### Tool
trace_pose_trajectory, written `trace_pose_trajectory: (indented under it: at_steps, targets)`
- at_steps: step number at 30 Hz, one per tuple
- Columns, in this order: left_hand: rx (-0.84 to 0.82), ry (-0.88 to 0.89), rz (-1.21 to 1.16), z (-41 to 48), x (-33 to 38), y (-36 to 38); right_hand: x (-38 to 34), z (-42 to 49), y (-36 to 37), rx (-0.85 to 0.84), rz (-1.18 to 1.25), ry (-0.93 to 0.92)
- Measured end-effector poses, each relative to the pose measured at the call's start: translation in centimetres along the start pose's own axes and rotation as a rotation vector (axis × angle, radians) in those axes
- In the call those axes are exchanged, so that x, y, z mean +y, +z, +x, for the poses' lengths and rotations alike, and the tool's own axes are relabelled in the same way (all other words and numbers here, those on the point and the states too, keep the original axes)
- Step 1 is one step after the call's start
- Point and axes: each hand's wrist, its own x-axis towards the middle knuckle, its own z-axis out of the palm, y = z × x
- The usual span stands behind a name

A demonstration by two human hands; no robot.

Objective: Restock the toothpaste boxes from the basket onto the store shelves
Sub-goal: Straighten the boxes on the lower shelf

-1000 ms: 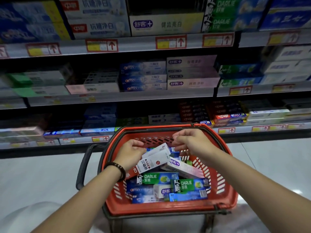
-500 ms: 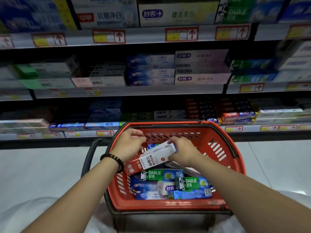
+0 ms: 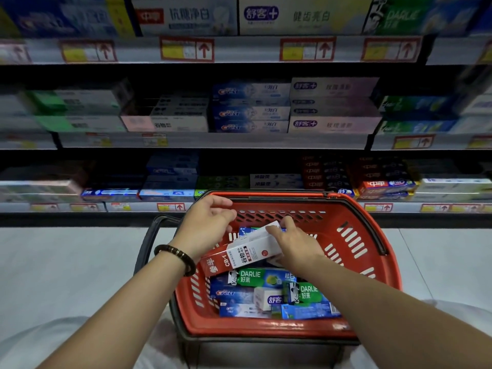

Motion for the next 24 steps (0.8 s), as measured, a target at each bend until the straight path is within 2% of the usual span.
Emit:
trace_pose_trajectory:
  at_steps: [11, 24]
  targets:
    - [0.015, 0.008, -0.055, 0.0, 0.2, -0.9, 0.0, 0.1, 0.8, 0.046, -0.078, -0.038]
    - [0.022, 0.013, -0.031, 0.1, 0.2, -0.9, 0.7, -1.2, -1.5, 0.088, -0.013, -0.096]
